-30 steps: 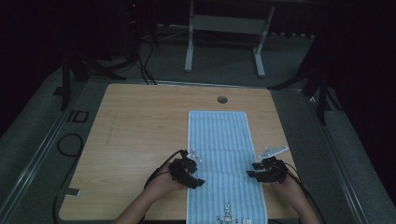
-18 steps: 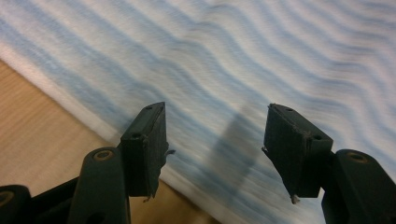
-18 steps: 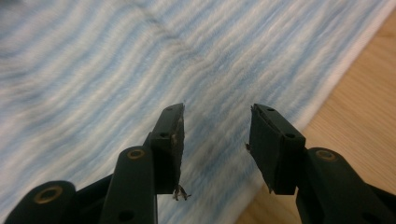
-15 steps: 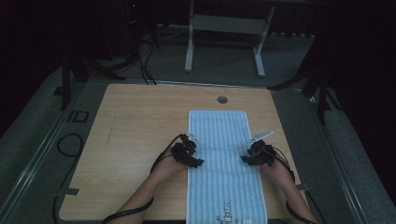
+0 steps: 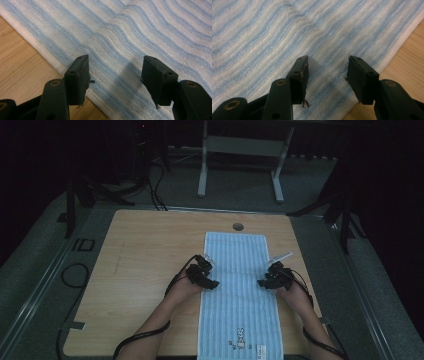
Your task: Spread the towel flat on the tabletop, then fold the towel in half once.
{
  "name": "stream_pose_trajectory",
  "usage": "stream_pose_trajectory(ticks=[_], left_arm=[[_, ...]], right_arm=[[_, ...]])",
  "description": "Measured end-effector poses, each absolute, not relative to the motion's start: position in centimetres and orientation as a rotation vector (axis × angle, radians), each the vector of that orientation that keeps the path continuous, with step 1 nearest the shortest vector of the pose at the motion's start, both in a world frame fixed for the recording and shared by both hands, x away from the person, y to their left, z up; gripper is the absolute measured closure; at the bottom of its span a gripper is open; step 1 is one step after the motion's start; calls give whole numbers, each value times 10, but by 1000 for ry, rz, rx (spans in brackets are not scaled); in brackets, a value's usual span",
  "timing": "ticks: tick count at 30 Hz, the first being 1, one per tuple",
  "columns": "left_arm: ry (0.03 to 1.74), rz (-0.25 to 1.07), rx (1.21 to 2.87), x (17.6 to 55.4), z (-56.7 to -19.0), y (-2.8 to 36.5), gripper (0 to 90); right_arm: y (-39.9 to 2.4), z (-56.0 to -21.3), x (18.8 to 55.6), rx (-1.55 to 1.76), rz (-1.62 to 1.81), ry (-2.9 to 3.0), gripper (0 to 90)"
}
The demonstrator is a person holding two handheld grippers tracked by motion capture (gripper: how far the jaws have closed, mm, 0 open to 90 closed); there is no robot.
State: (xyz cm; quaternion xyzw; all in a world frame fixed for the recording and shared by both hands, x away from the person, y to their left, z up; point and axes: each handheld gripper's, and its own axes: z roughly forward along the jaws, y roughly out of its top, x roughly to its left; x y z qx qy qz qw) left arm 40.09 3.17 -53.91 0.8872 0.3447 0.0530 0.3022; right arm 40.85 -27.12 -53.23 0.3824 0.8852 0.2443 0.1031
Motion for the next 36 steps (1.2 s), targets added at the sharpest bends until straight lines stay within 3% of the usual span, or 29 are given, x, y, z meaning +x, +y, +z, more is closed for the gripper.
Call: stream_pose_trajectory(ticks=[21,36], left_arm=[[1043,198,2311,387,-516,66,368],[1211,231,2272,439,-514,60,368]], right_arm=[[-284,-510,404,1126,727,2566,407],[-290,-508,456,1327,636,2478,435]])
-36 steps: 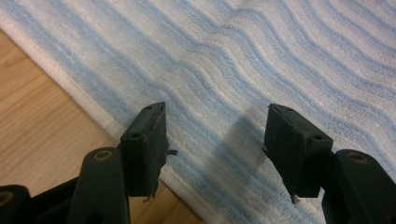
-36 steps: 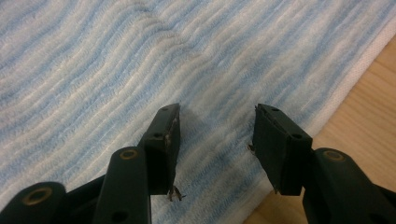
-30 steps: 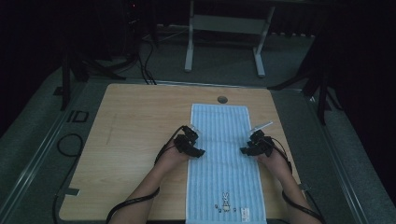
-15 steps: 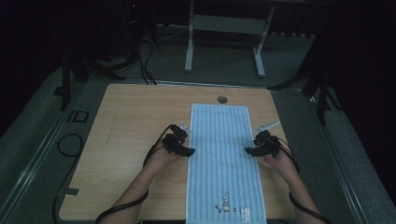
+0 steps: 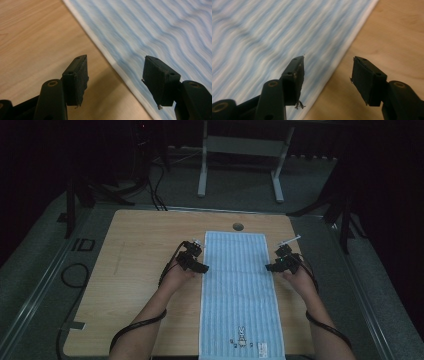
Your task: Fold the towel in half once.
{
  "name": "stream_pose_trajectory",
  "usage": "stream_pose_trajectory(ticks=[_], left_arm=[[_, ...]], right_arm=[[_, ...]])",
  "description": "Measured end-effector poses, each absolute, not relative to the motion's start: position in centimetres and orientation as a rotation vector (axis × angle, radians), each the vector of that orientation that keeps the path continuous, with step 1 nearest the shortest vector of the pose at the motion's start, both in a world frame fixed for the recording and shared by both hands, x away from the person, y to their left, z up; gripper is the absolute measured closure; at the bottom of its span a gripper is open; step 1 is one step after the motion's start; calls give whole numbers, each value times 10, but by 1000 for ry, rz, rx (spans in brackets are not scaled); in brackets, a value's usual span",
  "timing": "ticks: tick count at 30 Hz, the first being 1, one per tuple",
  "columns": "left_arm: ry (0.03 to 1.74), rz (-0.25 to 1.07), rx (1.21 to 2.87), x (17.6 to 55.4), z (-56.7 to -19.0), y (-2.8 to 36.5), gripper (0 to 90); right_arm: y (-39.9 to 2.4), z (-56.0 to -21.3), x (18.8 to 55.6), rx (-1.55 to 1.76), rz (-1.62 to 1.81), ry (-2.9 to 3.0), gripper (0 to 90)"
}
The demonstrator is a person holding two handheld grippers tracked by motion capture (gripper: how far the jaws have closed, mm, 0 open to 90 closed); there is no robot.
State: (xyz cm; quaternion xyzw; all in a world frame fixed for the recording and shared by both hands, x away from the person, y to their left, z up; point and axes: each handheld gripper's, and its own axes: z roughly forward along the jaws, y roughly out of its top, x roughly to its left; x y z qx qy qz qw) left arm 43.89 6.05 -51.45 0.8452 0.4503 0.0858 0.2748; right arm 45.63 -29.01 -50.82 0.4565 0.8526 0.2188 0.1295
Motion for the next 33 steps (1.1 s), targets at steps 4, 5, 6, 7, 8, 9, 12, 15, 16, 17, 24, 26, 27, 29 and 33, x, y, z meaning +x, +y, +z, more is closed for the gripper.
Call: stream_pose_trajectory(ticks=[4,5,6,7,8,9,12,15,16,17,24,26,27,29,33], left_arm=[[1246,223,2259,451,-518,55,368],[1248,227,2267,453,-518,53,368],[1251,233,2270,455,-519,50,368],[1245,237,2279,456,-520,49,368],[1244,241,2276,457,-521,47,368],[1248,247,2272,457,-522,46,368],[1264,249,2271,459,-526,46,368],[1285,257,2293,462,-534,46,381],[1288,260,2284,462,-535,46,387],[1284,266,2275,462,-536,47,398],[1245,303,2302,459,-535,42,550],[1240,291,2295,458,-535,41,646],[1229,284,2301,457,-535,40,691],[1235,240,2282,457,-535,39,792],[1240,208,2246,455,-533,42,873]], right_arm=[[-287,-512,469,1353,606,2443,451],[-287,-513,472,1372,604,2437,456],[-287,-514,475,1385,591,2433,478],[-287,-515,477,1395,594,2430,484],[-287,-516,478,1406,583,2428,485],[-287,-518,479,1411,569,2425,493],[-287,-520,480,1421,558,2429,512],[-287,-522,483,1452,569,2447,550],[-286,-523,483,1452,576,2461,555],[-285,-524,484,1450,569,2472,567],[-275,-525,483,1407,551,2508,752],[-272,-525,482,1388,543,2523,824],[-271,-525,482,1379,542,2528,843],[-271,-525,480,1394,567,2516,866],[-271,-524,478,1390,556,2512,882]])
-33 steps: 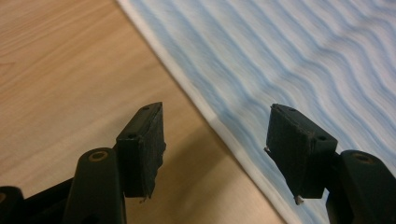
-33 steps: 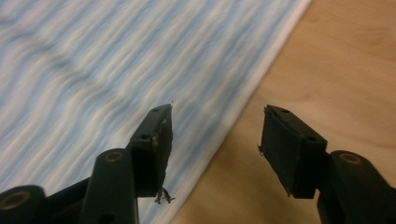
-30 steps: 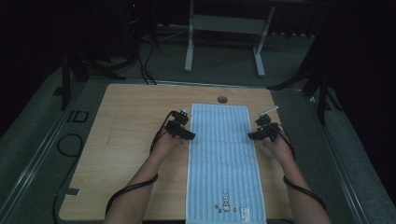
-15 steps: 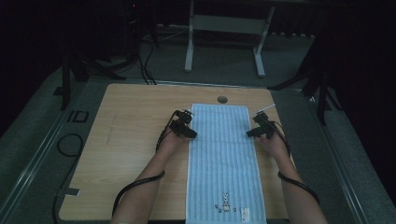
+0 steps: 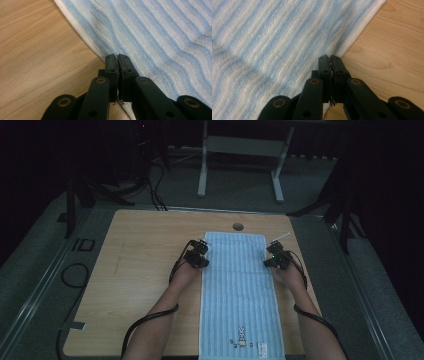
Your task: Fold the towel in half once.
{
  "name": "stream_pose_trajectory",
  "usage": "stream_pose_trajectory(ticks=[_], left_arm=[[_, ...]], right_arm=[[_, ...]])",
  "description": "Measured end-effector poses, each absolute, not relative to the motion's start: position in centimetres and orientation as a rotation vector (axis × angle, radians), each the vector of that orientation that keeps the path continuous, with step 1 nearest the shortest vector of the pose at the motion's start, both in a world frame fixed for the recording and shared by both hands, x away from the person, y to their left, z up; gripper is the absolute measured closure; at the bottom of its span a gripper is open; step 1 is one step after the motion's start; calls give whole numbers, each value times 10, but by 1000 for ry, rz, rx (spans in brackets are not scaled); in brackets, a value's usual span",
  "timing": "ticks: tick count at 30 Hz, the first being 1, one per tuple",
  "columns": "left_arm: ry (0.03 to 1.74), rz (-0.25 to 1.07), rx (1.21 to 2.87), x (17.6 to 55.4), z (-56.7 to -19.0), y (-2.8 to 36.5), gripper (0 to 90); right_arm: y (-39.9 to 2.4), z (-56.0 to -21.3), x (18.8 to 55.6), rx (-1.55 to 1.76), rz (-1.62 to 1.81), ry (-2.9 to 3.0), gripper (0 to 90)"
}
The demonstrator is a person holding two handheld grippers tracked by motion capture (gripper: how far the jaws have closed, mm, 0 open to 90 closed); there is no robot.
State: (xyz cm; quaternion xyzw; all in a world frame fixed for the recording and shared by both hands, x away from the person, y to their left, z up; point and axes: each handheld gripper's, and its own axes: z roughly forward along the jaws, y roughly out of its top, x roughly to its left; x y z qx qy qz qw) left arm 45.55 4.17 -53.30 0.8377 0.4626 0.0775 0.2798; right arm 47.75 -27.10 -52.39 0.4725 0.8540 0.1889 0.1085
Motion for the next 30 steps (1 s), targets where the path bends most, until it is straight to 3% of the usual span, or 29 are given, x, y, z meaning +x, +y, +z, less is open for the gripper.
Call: stream_pose_trajectory(ticks=[9,17,30], left_arm=[[1162,191,2146,441,-490,61,881],[1045,213,2150,388,-472,70,879],[999,140,2182,315,-512,68,872]], right_arm=[[-283,-484,465,1339,724,2475,883],[-292,-459,419,1231,845,2478,882],[-300,-492,337,1135,832,2557,878]])
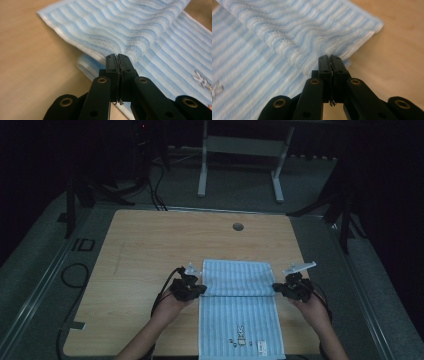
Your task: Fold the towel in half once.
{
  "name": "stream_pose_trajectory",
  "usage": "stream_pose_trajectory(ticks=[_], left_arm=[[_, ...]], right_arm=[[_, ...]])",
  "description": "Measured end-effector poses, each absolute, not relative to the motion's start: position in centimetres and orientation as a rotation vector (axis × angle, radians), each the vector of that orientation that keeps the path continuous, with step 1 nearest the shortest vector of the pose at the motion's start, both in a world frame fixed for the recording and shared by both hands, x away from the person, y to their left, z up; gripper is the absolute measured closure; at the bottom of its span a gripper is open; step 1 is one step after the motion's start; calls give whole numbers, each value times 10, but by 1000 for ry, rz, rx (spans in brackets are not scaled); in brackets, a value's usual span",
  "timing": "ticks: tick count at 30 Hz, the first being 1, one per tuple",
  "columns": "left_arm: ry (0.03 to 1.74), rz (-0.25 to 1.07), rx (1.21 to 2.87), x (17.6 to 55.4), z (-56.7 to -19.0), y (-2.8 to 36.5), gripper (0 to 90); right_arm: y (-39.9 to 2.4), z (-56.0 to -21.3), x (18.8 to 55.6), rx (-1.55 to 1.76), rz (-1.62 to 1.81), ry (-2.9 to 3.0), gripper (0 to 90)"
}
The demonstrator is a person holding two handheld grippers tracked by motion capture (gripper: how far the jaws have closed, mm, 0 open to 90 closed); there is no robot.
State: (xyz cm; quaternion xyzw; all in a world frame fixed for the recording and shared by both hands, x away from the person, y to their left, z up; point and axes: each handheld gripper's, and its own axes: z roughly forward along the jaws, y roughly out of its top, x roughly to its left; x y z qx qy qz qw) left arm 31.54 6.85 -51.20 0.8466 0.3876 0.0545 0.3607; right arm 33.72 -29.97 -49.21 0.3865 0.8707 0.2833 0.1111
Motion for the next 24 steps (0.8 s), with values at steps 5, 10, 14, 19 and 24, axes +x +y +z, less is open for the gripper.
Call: stream_pose_trajectory(ticks=[5,10,14,19,24], left_arm=[[995,73,2231,303,-529,67,843],[1012,106,2193,297,-516,77,633],[987,135,2168,300,-505,77,596],[932,117,2231,307,-515,52,579],[939,104,2302,317,-533,38,590]], right_arm=[[-305,-511,321,1174,829,2592,843],[-316,-509,316,1249,824,2577,735],[-312,-490,312,1224,875,2532,672],[-290,-492,319,1130,830,2572,668],[-279,-509,333,1129,757,2589,677]])
